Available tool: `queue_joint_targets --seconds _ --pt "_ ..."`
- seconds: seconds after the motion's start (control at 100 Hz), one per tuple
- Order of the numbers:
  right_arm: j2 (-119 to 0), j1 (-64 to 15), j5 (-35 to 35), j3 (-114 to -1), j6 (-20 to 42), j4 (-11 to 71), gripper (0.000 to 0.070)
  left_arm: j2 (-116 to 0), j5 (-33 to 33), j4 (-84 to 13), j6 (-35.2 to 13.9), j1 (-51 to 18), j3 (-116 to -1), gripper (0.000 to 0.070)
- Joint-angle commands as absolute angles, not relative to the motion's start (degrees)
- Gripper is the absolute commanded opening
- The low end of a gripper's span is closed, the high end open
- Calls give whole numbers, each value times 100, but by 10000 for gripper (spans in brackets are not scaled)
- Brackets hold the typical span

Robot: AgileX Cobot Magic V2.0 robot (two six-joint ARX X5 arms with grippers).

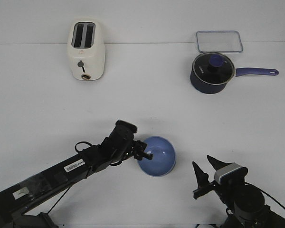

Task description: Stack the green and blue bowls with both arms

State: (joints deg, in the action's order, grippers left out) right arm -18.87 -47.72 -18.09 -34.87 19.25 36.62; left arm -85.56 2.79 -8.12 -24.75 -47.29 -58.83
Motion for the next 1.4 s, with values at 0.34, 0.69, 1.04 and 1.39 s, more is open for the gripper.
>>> queue_joint_targets --seconds 0.34,0.69,1.04,1.39 --pt "-1918 -4831 -1824 -3516 1852 3555 375 -7426 -73 -1155 -1938 -4606 -5944 422" --pt "-1918 -4831 -1824 -3516 1772 3444 318 -4226 -1868 -2392 -1769 -4499 -4646 387" --pt "-1905 -4831 -1802 -3518 1905 3498 9 -3271 -1863 -2279 -2311 -4497 -3562 15" --pt "-1905 -4831 -1804 -3518 1903 3275 9 -2902 -1859 -2217 -2318 -4501 -3562 15"
